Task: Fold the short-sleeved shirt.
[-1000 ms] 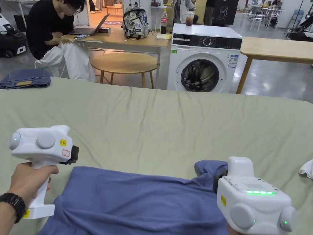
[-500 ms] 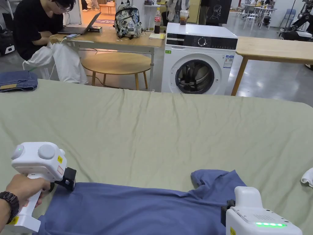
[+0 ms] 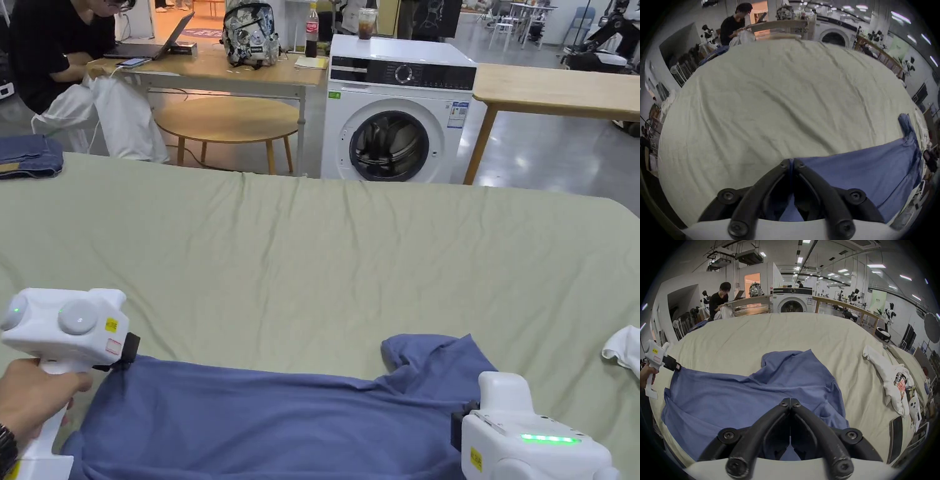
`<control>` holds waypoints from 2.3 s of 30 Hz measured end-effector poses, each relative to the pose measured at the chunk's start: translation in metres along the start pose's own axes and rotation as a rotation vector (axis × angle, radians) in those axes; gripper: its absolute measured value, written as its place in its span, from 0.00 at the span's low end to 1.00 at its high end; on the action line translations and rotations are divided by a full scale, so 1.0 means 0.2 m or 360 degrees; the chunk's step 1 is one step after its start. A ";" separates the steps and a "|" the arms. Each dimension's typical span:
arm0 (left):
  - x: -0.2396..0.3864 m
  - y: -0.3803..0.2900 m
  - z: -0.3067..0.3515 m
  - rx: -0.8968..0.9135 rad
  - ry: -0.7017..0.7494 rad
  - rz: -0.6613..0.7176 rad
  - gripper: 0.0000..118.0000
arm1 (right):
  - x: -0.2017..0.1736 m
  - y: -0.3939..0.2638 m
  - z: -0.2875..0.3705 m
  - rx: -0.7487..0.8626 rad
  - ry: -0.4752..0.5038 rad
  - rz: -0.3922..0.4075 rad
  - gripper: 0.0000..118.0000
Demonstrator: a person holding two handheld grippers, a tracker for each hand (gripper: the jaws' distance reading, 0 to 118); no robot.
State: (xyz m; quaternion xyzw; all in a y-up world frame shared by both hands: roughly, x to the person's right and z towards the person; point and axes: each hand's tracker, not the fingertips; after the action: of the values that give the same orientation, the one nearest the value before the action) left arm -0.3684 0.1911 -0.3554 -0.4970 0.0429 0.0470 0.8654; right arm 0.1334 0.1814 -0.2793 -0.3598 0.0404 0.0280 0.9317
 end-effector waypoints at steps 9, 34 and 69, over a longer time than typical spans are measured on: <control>-0.01 -0.14 0.25 0.0220 -0.0062 0.0024 0.00 | 0.21 0.27 -0.09 -0.0091 0.0007 -0.0027 0.00; 0.00 -0.23 0.22 0.0220 -0.0058 0.0094 0.00 | 0.36 0.50 -0.76 -0.0778 -0.0050 0.0022 0.23; -0.19 -0.71 0.70 0.0352 -0.0198 0.0168 0.00 | 0.40 0.06 0.48 -0.0217 0.0040 0.0054 0.00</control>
State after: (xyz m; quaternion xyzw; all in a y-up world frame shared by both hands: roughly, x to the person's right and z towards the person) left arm -0.3838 0.2392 -0.1598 -0.3917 0.0202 0.1181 0.9122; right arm 0.2181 0.2567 -0.2246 -0.4221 0.0561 0.0419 0.9038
